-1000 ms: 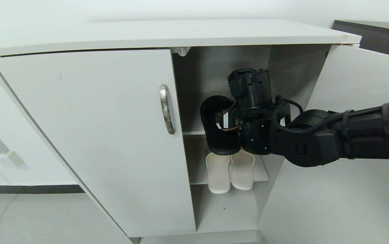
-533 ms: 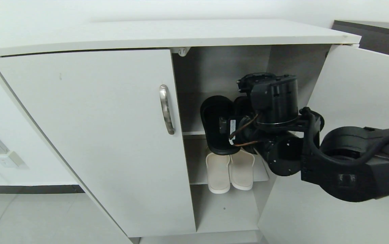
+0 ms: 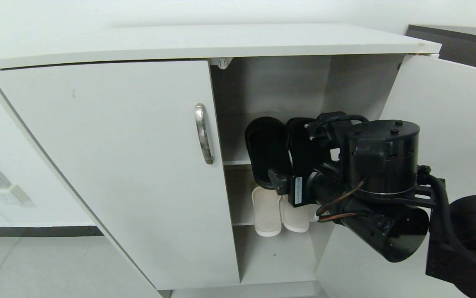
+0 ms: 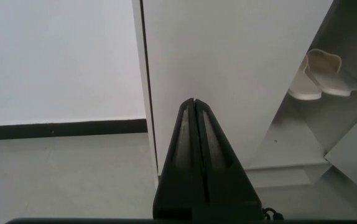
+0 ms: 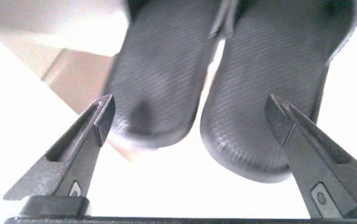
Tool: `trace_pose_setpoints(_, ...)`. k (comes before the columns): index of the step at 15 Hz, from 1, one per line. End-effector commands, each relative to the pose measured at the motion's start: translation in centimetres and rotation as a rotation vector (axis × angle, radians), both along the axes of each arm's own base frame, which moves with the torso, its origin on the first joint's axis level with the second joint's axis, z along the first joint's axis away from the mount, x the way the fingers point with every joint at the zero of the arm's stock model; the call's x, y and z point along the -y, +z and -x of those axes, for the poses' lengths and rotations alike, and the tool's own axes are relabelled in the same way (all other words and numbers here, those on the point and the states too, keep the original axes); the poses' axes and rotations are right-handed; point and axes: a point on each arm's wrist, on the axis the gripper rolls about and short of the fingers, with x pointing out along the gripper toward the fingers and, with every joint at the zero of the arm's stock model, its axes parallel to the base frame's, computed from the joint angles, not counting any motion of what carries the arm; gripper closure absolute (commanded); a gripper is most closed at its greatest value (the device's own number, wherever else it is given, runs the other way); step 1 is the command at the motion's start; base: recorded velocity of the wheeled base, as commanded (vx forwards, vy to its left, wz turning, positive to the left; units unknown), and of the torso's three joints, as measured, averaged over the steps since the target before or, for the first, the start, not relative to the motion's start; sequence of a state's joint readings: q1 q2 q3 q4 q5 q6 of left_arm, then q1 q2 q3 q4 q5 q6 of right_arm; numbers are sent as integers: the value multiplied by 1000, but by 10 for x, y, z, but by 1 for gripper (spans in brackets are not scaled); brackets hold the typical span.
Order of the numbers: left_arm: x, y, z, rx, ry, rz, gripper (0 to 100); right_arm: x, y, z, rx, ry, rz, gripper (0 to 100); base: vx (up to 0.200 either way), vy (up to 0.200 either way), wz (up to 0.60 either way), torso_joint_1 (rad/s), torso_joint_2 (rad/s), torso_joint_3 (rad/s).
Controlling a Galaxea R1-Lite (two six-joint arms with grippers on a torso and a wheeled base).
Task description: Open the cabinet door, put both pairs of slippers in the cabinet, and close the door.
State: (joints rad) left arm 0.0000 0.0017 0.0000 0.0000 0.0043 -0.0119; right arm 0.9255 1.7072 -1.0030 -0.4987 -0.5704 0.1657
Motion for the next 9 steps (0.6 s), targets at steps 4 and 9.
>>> trace_pose_setpoints(4, 0, 0, 0, 0, 2, 0, 100, 0, -4, 6, -9, 17, 8, 100, 0, 0, 0, 0, 0, 0)
trace_pose_setpoints(9, 0, 0, 0, 0, 0, 0, 100, -4, -16, 4, -29, 9, 34, 100, 0, 0, 0, 0, 0, 0)
